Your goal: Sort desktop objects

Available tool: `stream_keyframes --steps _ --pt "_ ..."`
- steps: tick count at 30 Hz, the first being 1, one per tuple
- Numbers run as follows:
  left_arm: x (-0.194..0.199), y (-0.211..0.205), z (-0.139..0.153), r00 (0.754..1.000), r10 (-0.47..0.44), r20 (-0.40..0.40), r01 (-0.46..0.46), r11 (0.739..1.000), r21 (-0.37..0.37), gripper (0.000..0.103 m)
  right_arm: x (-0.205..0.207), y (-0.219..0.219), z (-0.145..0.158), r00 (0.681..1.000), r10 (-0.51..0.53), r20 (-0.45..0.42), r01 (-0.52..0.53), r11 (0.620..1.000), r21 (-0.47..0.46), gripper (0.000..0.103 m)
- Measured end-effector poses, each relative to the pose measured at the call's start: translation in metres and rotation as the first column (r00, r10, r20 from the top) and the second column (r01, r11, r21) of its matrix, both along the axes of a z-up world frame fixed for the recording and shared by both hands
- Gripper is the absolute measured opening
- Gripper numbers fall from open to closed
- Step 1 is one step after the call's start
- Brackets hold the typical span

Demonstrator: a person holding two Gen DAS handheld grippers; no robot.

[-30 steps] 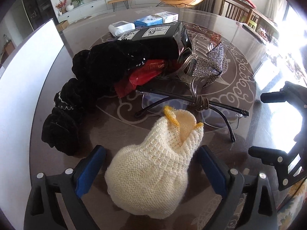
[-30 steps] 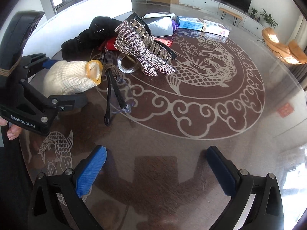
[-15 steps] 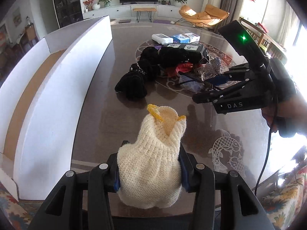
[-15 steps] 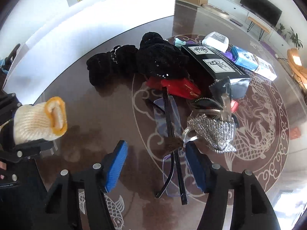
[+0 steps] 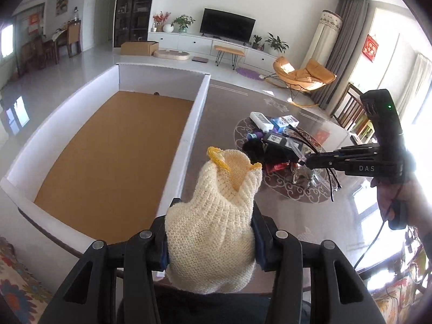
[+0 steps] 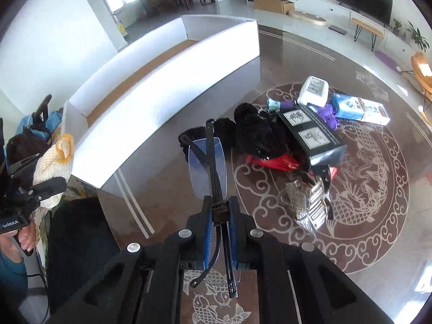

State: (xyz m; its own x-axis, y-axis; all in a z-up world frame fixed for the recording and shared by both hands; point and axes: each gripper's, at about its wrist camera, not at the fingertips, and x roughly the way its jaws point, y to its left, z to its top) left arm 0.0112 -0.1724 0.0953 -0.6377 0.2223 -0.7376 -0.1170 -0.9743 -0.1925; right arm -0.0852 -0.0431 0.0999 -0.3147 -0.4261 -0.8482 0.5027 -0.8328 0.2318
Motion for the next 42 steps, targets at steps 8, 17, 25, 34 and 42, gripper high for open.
stream_keyframes --steps 8,17,25,34,42 --pt "-0.068 -0.112 -0.027 0.962 0.243 0.126 -0.236 0.97 -0.063 0.046 -0.035 -0.166 0.053 0.987 0.141 -0.08 -0.151 0.979 -0.135 0.012" --pt "-0.095 -0.139 -0.076 0.922 0.315 0.227 -0.289 0.947 -0.141 0.076 -0.062 -0.283 -0.028 0.985 0.172 -0.006 -0.172 0.985 -0.013 0.018" --pt "-0.061 -0.124 -0.043 0.924 0.367 0.109 -0.361 0.93 -0.07 0.084 -0.046 -0.234 -0.014 0.983 0.089 -0.159 -0.1 0.993 -0.062 0.072" --pt "-0.011 0.063 -0.038 0.999 -0.048 0.024 0.044 0.991 0.128 0.094 0.058 -0.043 -0.023 0.885 -0.078 -0.46 0.132 0.987 0.087 0.103" --pt "-0.042 0.179 -0.124 0.971 -0.158 0.18 0.172 0.983 -0.063 0.094 0.088 0.1 -0.112 0.896 -0.339 -0.285 0.401 0.895 0.197 0.103"
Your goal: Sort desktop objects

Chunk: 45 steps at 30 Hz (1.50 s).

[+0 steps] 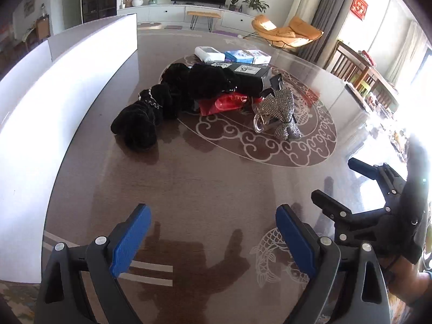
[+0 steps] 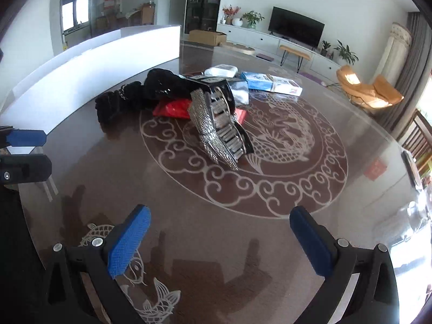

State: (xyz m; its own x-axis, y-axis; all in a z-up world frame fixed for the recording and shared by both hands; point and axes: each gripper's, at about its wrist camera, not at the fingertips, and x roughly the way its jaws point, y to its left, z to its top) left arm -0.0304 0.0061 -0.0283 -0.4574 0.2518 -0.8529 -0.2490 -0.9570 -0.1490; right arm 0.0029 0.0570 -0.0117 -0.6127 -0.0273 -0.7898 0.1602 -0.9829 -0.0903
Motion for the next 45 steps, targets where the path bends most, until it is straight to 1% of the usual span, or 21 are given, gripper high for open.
stream_keyframes --steps 1,3,6,9,10,12,13,14,18,23,26,27,28,39,42,45 --pt "-0.004 0.003 -0.004 1.0 0.002 0.009 -0.002 1.0 -0.009 0.094 -0.001 0.008 -0.005 1.0 -0.025 0.007 0.025 1.0 -0.011 0.103" --pt "-0.011 0.006 -0.004 1.0 -0.003 -0.014 0.003 1.0 0.008 0.094 -0.005 0.015 -0.009 0.998 -0.056 0.013 0.057 0.998 -0.027 0.103" --pt "-0.02 0.007 -0.011 0.999 0.017 -0.032 -0.017 1.0 -0.015 0.094 -0.017 0.017 -0.01 0.997 -0.069 0.023 0.07 0.996 -0.046 0.103" --pt "-0.021 0.005 -0.024 0.999 0.053 -0.006 -0.053 0.998 0.02 0.094 -0.027 0.013 -0.01 0.997 -0.073 0.024 0.074 0.997 -0.037 0.103" --pt "-0.019 0.005 -0.022 0.998 0.063 -0.029 -0.062 0.998 0.023 0.094 -0.029 0.014 -0.011 0.997 -0.074 0.027 0.075 0.996 -0.042 0.103" --pt "-0.017 0.007 -0.021 0.997 0.07 -0.045 -0.069 0.997 0.032 0.094 -0.032 0.018 -0.014 0.996 -0.077 0.046 0.08 0.994 -0.076 0.103" --pt "-0.017 0.009 -0.023 0.997 0.071 -0.04 -0.07 0.997 0.025 0.094 -0.03 0.019 -0.016 0.996 -0.082 0.047 0.086 0.993 -0.084 0.103" --pt "-0.018 0.014 -0.023 0.996 0.066 -0.054 -0.066 0.998 0.001 0.094 -0.031 0.019 -0.015 0.995 -0.085 0.048 0.089 0.993 -0.083 0.103" --pt "-0.017 0.026 -0.028 0.997 0.04 -0.064 -0.045 0.996 -0.082 0.095 -0.035 0.019 -0.016 0.995 -0.087 0.048 0.091 0.993 -0.078 0.103" --pt "-0.018 0.026 -0.028 0.997 0.038 -0.061 -0.043 0.996 -0.082 0.095 -0.03 0.015 -0.02 0.995 -0.092 0.047 0.095 0.992 -0.078 0.103" --pt "-0.018 0.026 -0.03 0.997 0.032 -0.064 -0.038 0.995 -0.097 0.096 -0.03 0.015 -0.02 0.995 -0.092 0.047 0.095 0.992 -0.078 0.103" --pt "-0.019 0.028 -0.031 0.997 0.039 -0.064 -0.047 0.991 -0.126 0.102 -0.031 0.015 -0.021 0.995 -0.092 0.047 0.096 0.992 -0.078 0.103" --pt "-0.02 0.026 -0.033 0.997 0.053 -0.061 -0.061 0.988 -0.139 0.103 -0.03 0.015 -0.02 0.995 -0.092 0.047 0.095 0.992 -0.078 0.103" --pt "-0.019 0.023 -0.034 0.995 0.079 -0.065 -0.087 0.987 -0.137 0.103 -0.03 0.015 -0.021 0.995 -0.092 0.046 0.096 0.992 -0.078 0.103" --pt "-0.021 0.019 -0.034 0.992 0.104 -0.066 -0.112 0.984 -0.137 0.103 -0.03 0.015 -0.021 0.995 -0.092 0.046 0.096 0.992 -0.079 0.103" --pt "-0.023 0.012 -0.034 0.987 0.148 -0.067 -0.156 0.978 -0.136 0.103 -0.03 0.014 -0.021 0.995 -0.092 0.046 0.095 0.992 -0.078 0.103"
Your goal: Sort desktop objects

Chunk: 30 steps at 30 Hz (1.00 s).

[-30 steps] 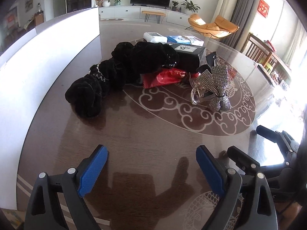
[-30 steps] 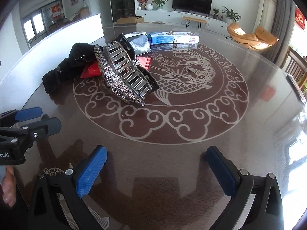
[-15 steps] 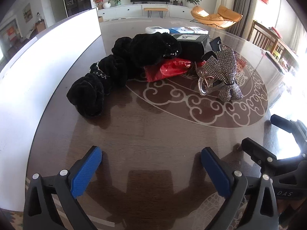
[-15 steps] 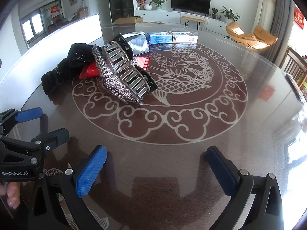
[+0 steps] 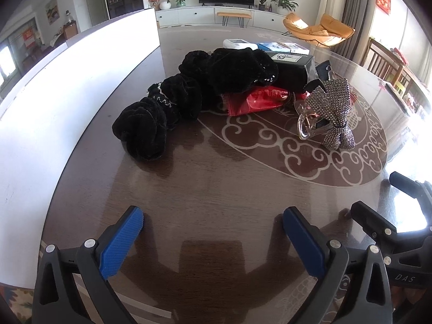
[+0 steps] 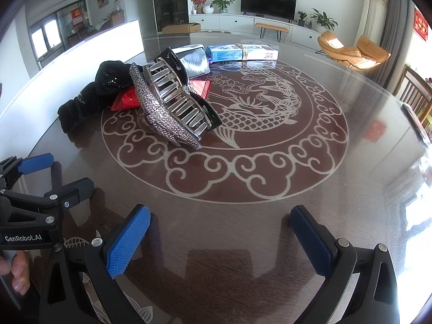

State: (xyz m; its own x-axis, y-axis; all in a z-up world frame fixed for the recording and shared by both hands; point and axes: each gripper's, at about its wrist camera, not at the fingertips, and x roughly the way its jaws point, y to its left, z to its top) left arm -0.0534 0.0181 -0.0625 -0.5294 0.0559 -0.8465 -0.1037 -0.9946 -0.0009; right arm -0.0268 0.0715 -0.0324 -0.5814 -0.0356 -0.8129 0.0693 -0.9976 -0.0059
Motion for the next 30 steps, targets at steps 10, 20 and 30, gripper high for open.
stream_keyframes --steps 10,20,30 --pt "0.0004 -0.0016 -0.002 1.0 0.016 -0.011 -0.016 1.0 -0.001 0.103 -0.0001 0.0004 -0.0004 1.0 0.001 0.0 -0.001 1.0 0.001 0.103" --pt "0.0008 -0.0039 -0.0019 1.0 -0.006 -0.009 0.006 1.0 -0.001 0.103 0.0004 0.0 -0.0001 1.0 0.0 0.0 0.0 1.0 0.0 0.103" --pt "-0.0023 -0.0031 -0.0022 0.999 -0.008 -0.032 0.008 1.0 0.002 0.103 0.0004 0.0003 -0.0002 1.0 -0.001 0.001 0.001 1.0 -0.001 0.103"
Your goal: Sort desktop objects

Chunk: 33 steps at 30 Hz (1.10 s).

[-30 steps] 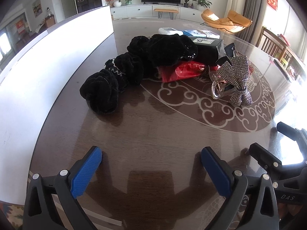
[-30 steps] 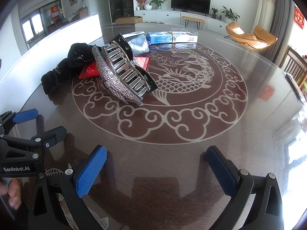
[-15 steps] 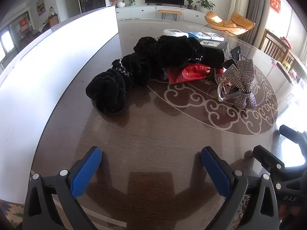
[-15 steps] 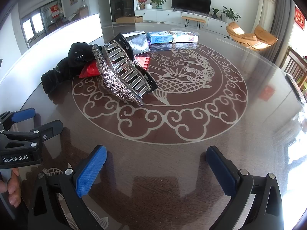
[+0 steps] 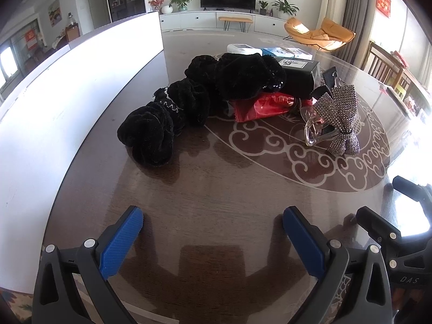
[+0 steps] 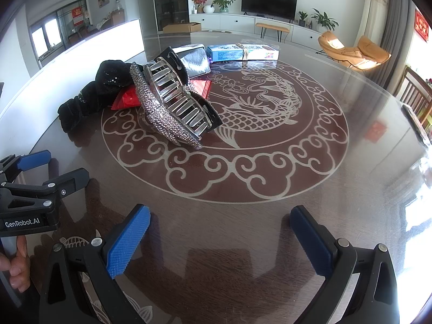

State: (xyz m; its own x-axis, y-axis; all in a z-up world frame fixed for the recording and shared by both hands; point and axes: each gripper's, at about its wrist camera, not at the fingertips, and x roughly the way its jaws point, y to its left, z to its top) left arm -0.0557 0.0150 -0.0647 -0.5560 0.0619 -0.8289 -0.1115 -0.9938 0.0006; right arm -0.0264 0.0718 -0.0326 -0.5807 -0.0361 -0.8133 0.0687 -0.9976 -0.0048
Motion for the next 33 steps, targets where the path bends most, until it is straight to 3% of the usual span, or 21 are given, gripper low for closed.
stream_keyframes --steps 33 --pt "0.0056 -0.0027 0.0001 1.0 -0.005 -0.014 0.005 1.0 0.002 0.103 -0.0005 -0.0004 -0.0007 1.0 0.001 0.0 -0.001 1.0 0.001 0.103"
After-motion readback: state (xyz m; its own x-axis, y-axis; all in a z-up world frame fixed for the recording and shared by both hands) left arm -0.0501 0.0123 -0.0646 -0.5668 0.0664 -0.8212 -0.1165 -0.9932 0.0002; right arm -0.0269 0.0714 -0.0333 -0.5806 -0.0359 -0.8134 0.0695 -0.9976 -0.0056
